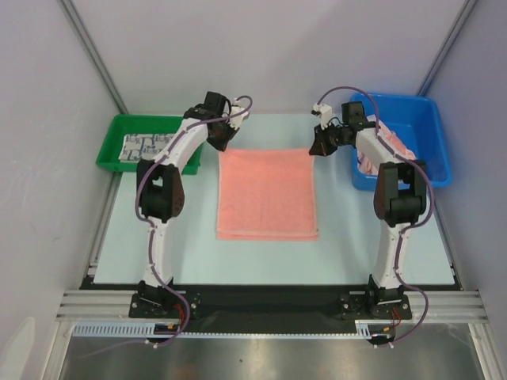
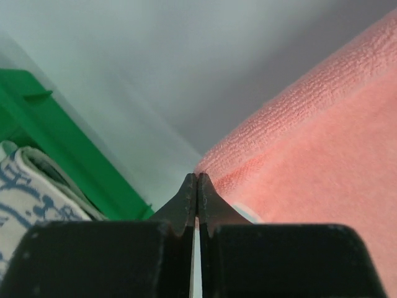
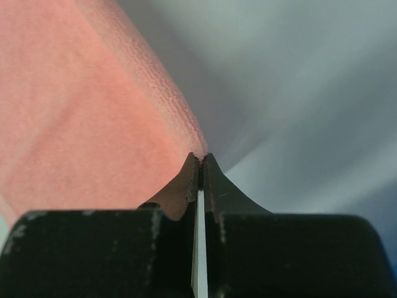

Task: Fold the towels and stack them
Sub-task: Fold the towel

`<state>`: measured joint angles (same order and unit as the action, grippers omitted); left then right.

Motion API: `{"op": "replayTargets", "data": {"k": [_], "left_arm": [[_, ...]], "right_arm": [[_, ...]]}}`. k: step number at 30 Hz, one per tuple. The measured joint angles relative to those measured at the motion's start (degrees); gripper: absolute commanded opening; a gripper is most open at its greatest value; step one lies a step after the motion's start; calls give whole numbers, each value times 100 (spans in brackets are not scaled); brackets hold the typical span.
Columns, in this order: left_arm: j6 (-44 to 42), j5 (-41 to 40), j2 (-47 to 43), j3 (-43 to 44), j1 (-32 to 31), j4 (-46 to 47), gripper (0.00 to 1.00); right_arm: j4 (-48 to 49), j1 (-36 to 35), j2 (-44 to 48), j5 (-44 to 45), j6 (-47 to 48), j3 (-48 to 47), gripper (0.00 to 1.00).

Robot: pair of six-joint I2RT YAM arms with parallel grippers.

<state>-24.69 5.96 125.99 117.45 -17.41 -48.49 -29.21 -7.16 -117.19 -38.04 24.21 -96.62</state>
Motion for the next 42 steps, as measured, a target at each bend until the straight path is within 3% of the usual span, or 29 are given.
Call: {"op": "replayTargets", "data": {"k": [4,18,33,42], "left_arm": [[-107,-7,470,264,74,79,0],[-188,-11,271,33,72,538,0],[221,330,-2006,-3410,-337,1515,0],[555,376,-2660,-4535,-573,1692,0]], "right_arm": [[157,66,-566,4,116,-317,0],[579,129,-452,125,151,-210,0],[1106,-144,2234,997,-535,2914,0],[636,-520,2599,1665,-1303,3327,0]]}}
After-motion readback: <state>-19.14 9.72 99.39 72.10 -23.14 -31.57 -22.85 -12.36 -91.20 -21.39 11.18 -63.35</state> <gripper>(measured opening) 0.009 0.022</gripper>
